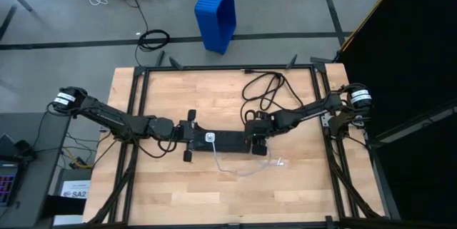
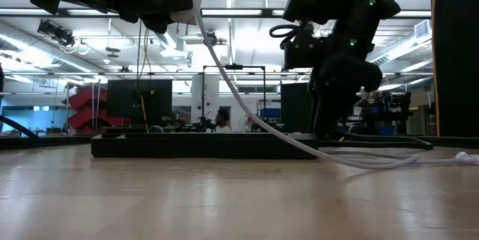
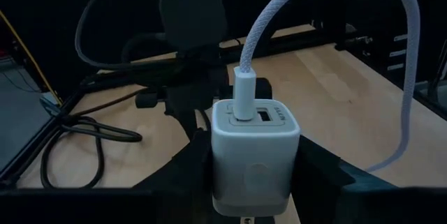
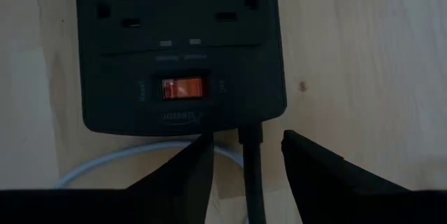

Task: Insert USB
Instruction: Insert the white charger adapter into the black outlet extension

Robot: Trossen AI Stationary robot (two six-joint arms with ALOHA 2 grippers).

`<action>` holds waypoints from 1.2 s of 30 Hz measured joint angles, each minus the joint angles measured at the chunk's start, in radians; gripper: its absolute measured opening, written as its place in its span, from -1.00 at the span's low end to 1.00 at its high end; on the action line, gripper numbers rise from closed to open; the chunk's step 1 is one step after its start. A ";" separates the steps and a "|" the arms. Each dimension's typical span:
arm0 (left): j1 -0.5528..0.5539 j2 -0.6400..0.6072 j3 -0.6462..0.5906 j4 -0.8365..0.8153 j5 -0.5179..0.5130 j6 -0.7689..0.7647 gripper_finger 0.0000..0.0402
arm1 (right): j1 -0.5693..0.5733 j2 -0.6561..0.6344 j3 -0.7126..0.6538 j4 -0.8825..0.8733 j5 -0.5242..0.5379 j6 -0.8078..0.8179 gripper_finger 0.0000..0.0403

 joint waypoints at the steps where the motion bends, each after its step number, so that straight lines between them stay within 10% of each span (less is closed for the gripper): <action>1: 0.000 0.000 0.000 -0.001 0.000 0.000 -0.36 | -0.001 0.000 0.000 0.000 -0.001 0.000 -0.30; 36: 0.000 0.005 -0.001 -0.007 0.000 0.000 -0.36 | -0.055 0.086 0.003 0.070 -0.070 -0.090 -0.24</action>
